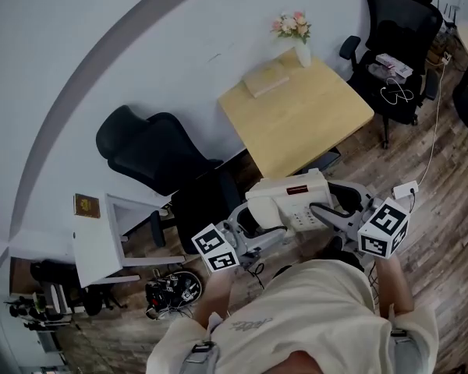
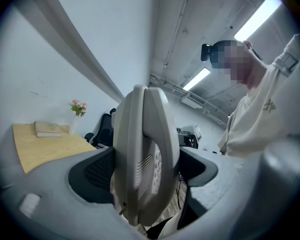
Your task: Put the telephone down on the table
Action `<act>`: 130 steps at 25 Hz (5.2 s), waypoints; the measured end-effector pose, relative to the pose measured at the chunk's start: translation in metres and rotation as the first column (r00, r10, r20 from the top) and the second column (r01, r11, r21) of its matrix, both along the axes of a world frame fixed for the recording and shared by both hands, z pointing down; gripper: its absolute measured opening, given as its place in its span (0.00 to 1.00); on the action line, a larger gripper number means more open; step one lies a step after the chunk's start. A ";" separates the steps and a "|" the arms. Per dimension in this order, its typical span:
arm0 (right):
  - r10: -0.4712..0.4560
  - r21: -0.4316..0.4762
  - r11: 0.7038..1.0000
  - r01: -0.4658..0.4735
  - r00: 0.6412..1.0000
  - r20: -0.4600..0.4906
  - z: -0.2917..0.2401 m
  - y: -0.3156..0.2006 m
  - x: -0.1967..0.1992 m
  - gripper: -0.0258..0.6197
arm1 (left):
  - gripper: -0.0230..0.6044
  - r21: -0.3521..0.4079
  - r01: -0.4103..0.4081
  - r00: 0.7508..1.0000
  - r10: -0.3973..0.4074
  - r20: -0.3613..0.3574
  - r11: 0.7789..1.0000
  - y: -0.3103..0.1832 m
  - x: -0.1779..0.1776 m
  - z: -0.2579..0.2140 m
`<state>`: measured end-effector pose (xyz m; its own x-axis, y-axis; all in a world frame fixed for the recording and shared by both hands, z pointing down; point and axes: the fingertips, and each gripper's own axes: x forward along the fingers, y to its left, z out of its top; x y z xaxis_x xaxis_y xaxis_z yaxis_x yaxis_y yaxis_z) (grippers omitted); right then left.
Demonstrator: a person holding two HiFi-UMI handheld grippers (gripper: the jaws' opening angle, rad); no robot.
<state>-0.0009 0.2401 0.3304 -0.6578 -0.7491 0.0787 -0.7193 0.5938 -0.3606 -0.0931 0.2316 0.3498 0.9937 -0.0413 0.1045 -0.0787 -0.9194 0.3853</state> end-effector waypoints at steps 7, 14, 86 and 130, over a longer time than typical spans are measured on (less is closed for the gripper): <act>-0.077 0.027 0.997 0.076 0.996 0.042 0.004 -0.012 0.011 0.38 | 0.66 0.001 0.077 0.997 -0.077 0.023 0.997 -0.005 0.011 0.001; -0.064 -0.038 0.997 0.066 0.996 0.065 0.033 -0.049 0.040 0.38 | 0.66 -0.080 0.076 0.996 -0.072 0.049 0.994 -0.041 0.040 0.031; -0.438 -0.401 0.807 0.434 0.895 0.088 0.143 -0.451 0.083 0.38 | 0.66 -0.319 0.358 0.934 -0.342 0.107 0.878 -0.412 0.089 0.131; -0.302 -0.695 0.611 0.378 0.923 0.237 0.374 -0.575 0.060 0.38 | 0.66 -0.652 0.332 0.943 -0.213 0.257 0.682 -0.538 0.065 0.349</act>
